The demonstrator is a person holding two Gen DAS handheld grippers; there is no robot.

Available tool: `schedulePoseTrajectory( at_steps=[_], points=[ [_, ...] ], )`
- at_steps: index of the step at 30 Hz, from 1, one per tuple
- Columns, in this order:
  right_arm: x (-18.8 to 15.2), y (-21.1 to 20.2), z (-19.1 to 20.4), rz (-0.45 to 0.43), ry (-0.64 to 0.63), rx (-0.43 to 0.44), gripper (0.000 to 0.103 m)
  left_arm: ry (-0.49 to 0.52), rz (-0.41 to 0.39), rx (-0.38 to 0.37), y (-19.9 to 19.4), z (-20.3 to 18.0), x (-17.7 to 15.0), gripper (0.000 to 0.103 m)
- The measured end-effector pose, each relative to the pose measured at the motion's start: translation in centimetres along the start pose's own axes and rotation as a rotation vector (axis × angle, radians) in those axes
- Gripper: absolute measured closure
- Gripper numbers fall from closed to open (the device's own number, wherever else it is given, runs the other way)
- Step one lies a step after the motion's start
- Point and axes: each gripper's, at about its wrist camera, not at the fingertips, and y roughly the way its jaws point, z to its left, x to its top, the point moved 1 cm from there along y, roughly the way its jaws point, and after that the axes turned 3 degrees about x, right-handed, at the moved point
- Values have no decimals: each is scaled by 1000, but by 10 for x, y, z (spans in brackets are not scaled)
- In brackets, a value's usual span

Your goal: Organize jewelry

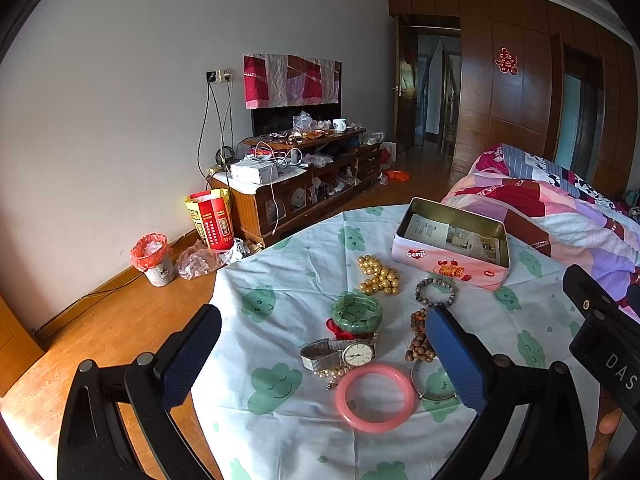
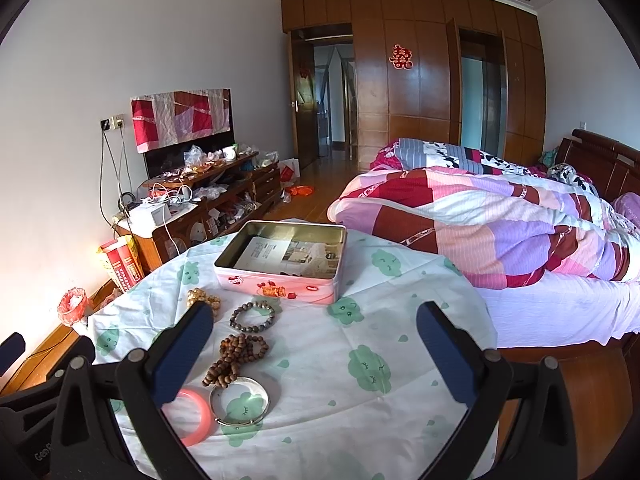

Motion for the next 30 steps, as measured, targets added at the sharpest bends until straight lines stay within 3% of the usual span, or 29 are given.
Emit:
schedulePoseTrajectory(
  at_steps=[30],
  points=[
    [-5, 19, 3, 38, -3, 23, 0, 32, 23, -17, 22, -5, -3, 1]
  ],
)
